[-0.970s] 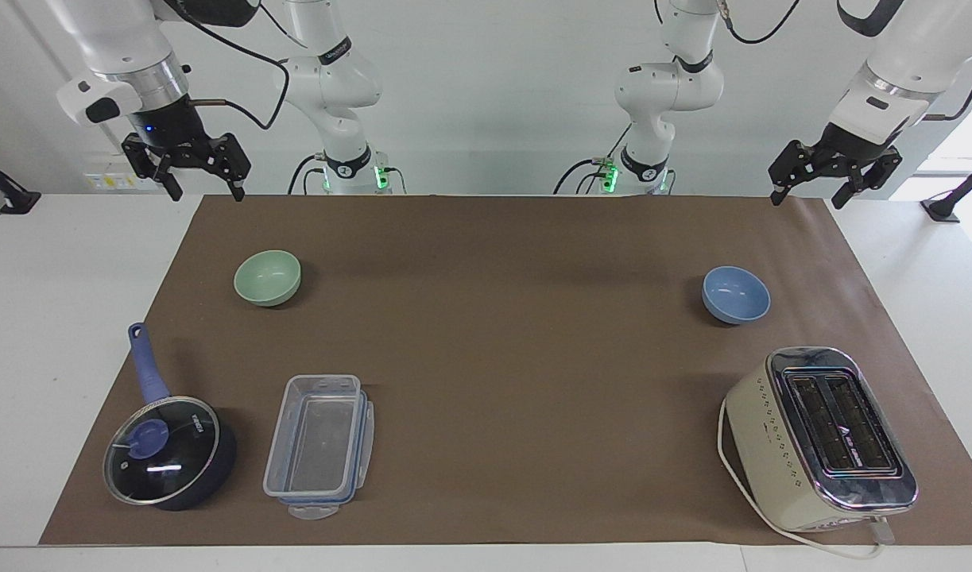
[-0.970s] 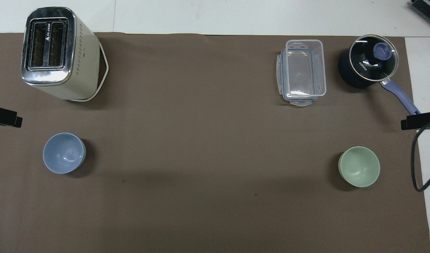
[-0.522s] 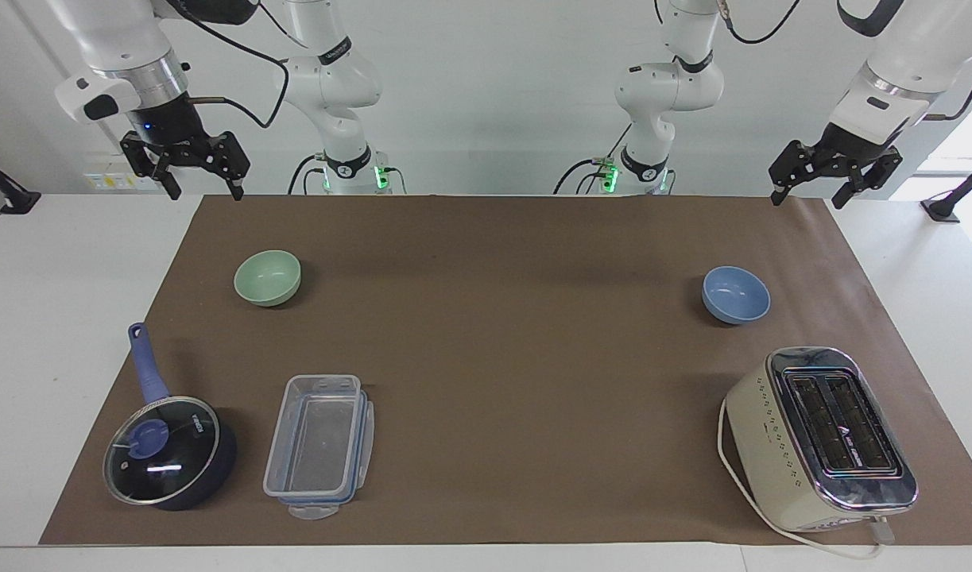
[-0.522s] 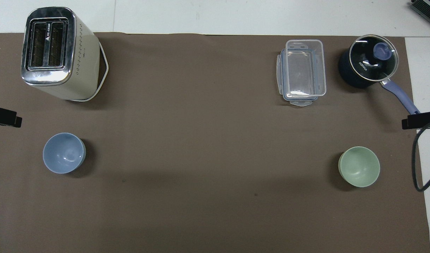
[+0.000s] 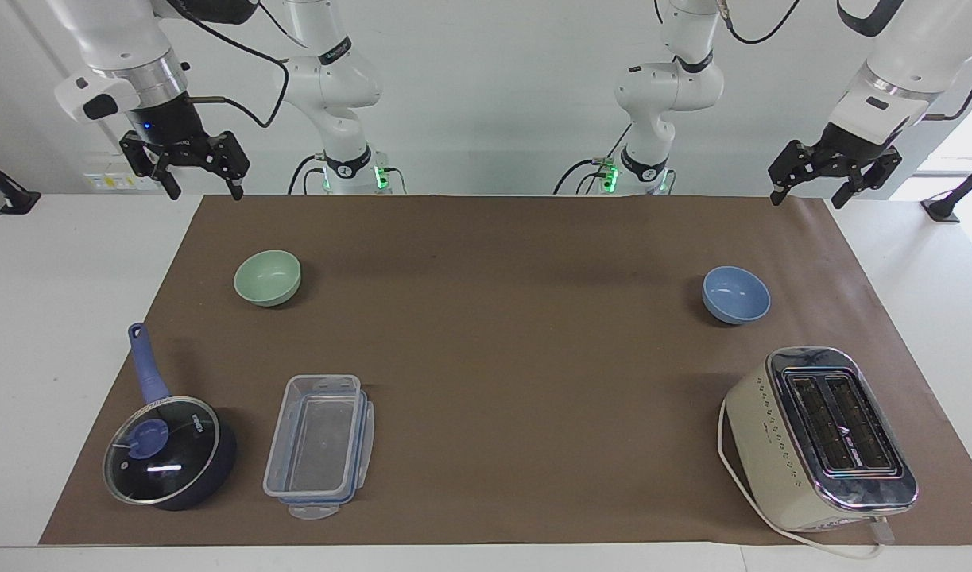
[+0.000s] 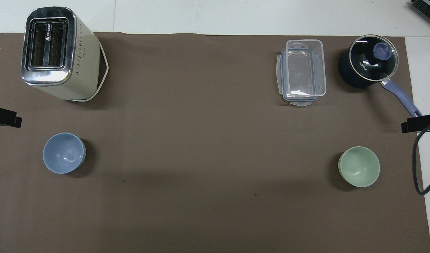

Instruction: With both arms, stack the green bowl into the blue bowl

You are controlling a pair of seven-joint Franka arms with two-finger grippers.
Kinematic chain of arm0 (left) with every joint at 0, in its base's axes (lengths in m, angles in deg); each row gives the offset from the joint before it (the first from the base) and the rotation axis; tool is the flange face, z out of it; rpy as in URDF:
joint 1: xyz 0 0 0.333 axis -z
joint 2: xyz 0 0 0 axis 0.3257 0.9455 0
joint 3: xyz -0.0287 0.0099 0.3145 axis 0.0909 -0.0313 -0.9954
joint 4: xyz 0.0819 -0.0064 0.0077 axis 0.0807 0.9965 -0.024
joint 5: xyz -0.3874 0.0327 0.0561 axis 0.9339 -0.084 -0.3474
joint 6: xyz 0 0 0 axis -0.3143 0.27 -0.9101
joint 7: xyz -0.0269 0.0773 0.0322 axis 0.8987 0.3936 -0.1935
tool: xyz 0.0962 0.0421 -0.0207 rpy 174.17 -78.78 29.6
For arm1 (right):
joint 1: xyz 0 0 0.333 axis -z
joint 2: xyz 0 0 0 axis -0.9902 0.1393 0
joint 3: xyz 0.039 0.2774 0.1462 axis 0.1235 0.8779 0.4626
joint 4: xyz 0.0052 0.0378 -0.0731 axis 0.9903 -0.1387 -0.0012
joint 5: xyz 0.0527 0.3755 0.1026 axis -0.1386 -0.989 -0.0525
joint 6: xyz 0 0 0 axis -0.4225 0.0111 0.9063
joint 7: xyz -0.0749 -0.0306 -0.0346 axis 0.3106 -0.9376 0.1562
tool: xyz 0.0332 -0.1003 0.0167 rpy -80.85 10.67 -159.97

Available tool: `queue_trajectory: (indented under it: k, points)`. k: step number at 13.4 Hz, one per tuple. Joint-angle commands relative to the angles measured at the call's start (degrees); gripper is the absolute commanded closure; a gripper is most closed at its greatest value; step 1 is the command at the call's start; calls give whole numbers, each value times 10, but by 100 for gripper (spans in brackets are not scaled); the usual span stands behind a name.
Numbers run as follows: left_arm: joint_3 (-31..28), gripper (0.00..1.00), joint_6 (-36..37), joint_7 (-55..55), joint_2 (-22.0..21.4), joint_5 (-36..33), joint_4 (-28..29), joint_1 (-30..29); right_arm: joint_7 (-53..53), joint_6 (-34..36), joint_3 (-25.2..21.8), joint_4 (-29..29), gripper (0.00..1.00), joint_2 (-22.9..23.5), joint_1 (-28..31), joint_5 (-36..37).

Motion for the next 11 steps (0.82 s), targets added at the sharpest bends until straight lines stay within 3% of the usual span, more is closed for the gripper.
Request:
queue_trajectory:
  k: [1, 11]
  points:
    - [0, 0, 1, 4, -7, -9, 2, 2, 3, 22, 7, 10, 0, 1, 3, 6]
    - [-5, 0, -57, 6, -30, -8, 63, 0, 4, 29, 7, 10, 0, -12, 3, 1]
